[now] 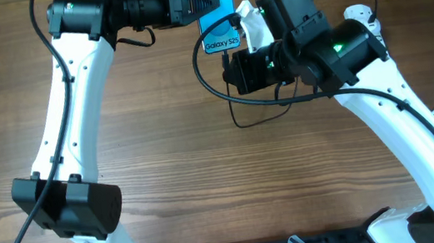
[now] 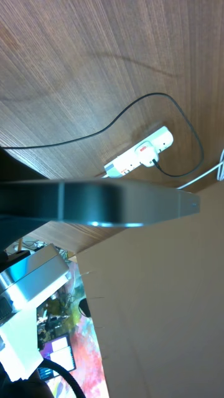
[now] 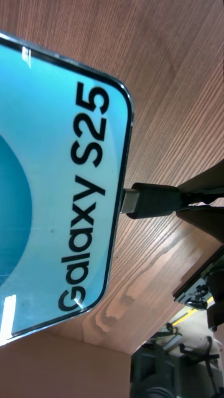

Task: Plug charger to phone and switch on socket
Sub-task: 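Push the USB-C plug upward into the phone's bottom port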

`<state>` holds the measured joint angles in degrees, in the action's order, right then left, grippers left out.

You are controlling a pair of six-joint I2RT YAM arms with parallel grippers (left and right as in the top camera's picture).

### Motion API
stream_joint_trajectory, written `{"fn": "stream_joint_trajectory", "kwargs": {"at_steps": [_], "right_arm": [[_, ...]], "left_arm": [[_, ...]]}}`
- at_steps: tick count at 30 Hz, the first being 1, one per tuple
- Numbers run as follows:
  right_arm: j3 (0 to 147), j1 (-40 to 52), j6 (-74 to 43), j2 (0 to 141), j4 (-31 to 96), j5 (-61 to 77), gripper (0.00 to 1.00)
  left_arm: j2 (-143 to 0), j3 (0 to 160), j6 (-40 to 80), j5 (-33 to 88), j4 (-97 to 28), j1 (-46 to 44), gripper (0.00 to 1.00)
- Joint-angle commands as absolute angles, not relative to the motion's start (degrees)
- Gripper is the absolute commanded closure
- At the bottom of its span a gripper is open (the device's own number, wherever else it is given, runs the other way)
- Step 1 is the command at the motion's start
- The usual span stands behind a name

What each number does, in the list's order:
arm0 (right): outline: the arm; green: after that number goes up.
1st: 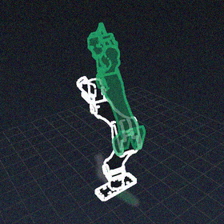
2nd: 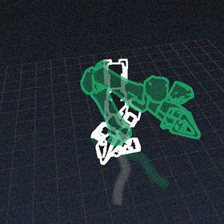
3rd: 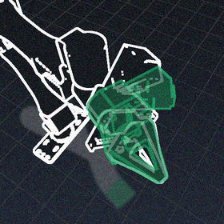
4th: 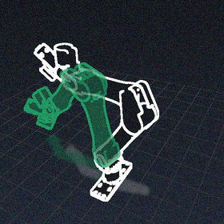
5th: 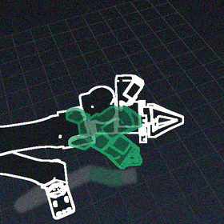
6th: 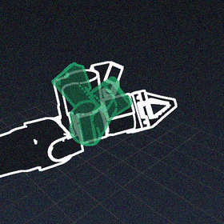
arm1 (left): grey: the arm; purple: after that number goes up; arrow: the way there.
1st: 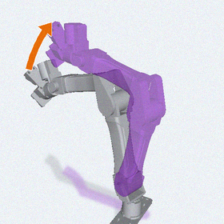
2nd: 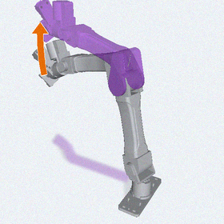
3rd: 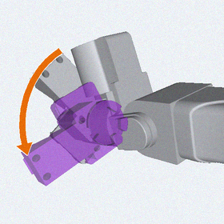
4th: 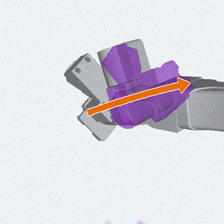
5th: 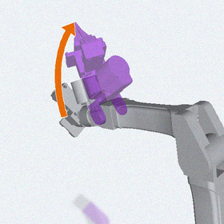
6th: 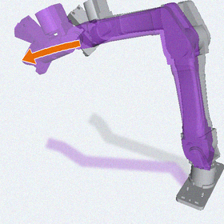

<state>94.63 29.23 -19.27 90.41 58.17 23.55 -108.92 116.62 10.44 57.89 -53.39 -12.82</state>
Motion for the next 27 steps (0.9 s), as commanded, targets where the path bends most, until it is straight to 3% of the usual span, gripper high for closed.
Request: {"fn": "stream_joint_trajectory", "kwargs": {"at_steps": [1, 27], "right_arm": [[95.2, 29.7, -19.6, 90.5, 57.6, 24.6, 0.96], [95.2, 29.7, -19.6, 90.5, 57.4, 25.4, 0.96]], "left_arm": [[-108.6, 116.9, 10.8, 59.5, -53.0, -13.0, 0.96], [-108.6, 116.9, 10.7, 62.1, -53.0, -13.0, 0.96]]}}
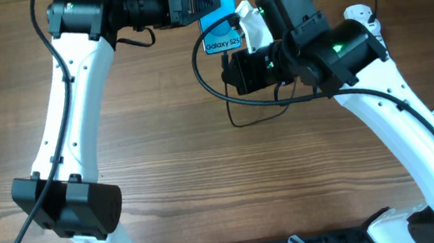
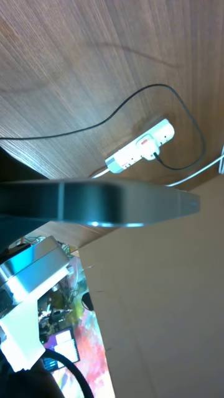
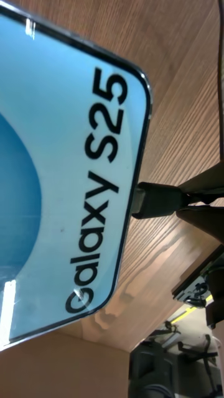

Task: Plug charger to phone and switch on socket
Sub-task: 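Push the USB-C plug upward into the phone's bottom port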

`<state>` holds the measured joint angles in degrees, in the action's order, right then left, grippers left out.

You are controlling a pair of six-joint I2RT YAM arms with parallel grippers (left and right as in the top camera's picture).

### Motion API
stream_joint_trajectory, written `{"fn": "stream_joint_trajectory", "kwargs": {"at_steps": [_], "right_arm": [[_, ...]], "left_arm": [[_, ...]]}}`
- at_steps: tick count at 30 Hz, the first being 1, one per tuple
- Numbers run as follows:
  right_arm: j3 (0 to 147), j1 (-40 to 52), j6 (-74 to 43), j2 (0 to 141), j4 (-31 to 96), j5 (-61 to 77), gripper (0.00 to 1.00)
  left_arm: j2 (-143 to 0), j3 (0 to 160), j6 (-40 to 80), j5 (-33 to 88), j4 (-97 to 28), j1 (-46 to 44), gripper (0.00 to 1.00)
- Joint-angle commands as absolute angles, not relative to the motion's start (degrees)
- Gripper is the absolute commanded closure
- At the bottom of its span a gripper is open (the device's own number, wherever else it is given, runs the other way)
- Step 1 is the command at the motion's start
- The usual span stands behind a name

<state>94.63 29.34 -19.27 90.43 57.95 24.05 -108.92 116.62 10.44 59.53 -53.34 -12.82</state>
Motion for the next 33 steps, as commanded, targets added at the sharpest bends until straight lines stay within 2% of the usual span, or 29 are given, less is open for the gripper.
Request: {"fn": "stream_joint_trajectory", "kwargs": {"at_steps": [1, 33], "right_arm": [[95.2, 29.7, -19.6, 90.5, 57.4, 25.4, 0.96], [95.2, 29.8, -19.5, 90.5, 58.7, 23.2, 0.96]], "left_arm": [[-108.6, 116.9, 10.7, 62.1, -53.0, -13.0, 0.96], [-108.6, 116.9, 7.7, 62.1, -53.9, -13.1, 0.96]]}}
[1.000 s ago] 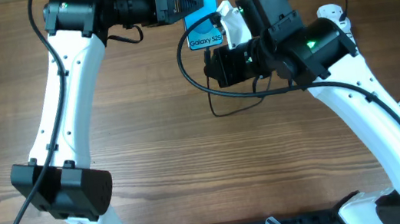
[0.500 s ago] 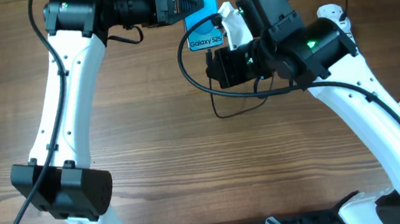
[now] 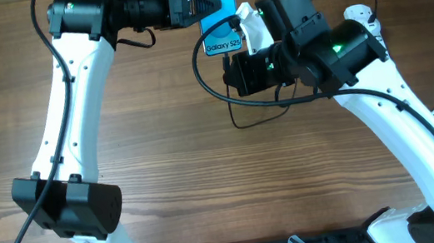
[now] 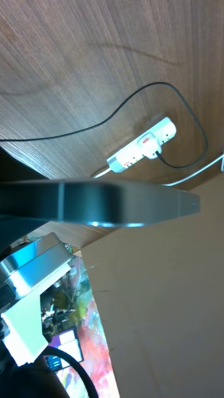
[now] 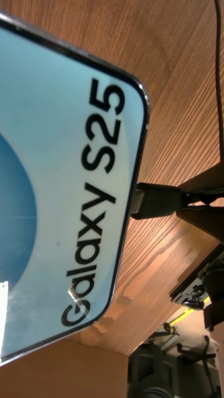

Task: Plug charger to phone and switch on socket
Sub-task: 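Push the USB-C plug upward into the phone's bottom port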

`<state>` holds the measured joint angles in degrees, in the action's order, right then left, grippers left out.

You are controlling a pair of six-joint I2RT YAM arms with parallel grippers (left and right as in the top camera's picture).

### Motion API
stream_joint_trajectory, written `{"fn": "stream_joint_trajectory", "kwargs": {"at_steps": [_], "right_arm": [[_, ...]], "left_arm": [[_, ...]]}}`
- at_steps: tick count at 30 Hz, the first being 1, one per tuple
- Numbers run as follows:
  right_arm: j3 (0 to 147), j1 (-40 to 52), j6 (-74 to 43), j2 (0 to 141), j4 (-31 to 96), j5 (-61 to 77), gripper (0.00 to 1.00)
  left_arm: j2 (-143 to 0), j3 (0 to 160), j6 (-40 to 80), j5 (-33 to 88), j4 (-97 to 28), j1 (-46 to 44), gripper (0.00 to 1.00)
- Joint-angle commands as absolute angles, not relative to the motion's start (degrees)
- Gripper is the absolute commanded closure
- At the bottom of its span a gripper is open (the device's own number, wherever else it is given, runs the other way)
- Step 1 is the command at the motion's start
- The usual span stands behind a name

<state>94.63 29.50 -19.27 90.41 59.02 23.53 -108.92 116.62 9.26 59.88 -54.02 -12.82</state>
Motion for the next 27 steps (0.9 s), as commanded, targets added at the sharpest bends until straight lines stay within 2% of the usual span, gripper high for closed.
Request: {"fn": "stream_joint_trajectory", "kwargs": {"at_steps": [1, 20, 27], "right_arm": [[95.2, 29.8, -19.5, 90.5, 58.7, 23.2, 0.96], [95.2, 30.2, -18.8, 90.5, 60.2, 22.3, 0.96], [95.2, 30.8, -18.9, 90.5, 60.5, 22.3, 0.96]], "left_arm": [[-108.6, 116.9, 7.7, 62.1, -54.0, -13.3, 0.96], [-108.6, 116.9, 5.6, 59.9, -55.1, -14.0, 0.96], [-108.6, 116.9, 12.5, 60.0, -50.8, -12.1, 0.97]]}}
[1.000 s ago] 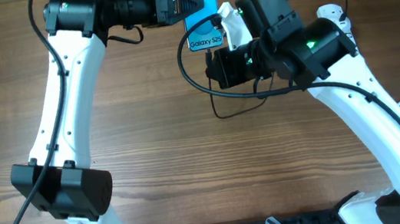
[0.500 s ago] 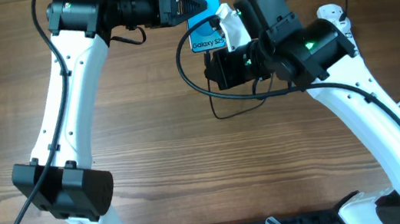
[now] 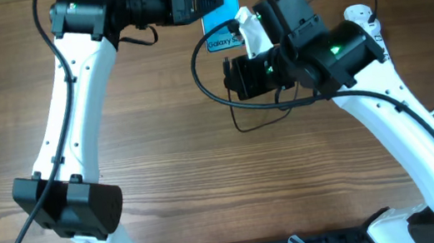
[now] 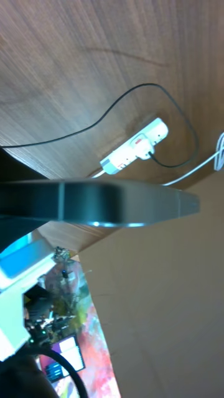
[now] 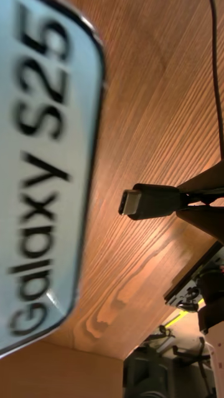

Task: Plug charger to phone and switch on socket
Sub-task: 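Push the USB-C plug upward into the phone's bottom port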

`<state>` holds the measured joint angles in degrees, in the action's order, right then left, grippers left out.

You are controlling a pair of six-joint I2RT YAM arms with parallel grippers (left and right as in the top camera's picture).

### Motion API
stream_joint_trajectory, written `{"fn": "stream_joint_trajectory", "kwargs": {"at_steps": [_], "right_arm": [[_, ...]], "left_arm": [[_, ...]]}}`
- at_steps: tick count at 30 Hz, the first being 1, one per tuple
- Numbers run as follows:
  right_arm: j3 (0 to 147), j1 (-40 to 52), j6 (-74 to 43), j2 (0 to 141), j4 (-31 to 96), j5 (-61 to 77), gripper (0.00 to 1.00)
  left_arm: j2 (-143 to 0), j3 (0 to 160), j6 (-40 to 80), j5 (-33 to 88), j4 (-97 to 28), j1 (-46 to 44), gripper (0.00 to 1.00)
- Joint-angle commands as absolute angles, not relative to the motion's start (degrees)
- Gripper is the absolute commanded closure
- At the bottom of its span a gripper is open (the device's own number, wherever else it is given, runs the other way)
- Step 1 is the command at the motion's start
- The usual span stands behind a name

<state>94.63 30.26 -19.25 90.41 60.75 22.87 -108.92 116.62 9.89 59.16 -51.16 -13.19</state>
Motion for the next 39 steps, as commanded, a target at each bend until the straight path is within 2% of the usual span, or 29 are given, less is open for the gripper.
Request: {"fn": "stream_joint_trajectory", "kwargs": {"at_steps": [1, 9, 39], "right_arm": [[95.2, 30.8, -18.8, 90.5, 60.1, 22.3, 0.96], [95.2, 30.8, -18.2, 90.5, 59.2, 22.3, 0.96], [95.2, 30.8, -18.2, 90.5, 58.3, 23.9, 0.96]], "left_arm": [[-108.6, 116.9, 12.5, 60.0, -51.0, -12.1, 0.96], [-108.6, 116.9, 7.7, 60.2, -54.8, -12.1, 0.96], [-108.6, 116.9, 4.7, 63.2, -55.7, -12.1, 0.96]]}}
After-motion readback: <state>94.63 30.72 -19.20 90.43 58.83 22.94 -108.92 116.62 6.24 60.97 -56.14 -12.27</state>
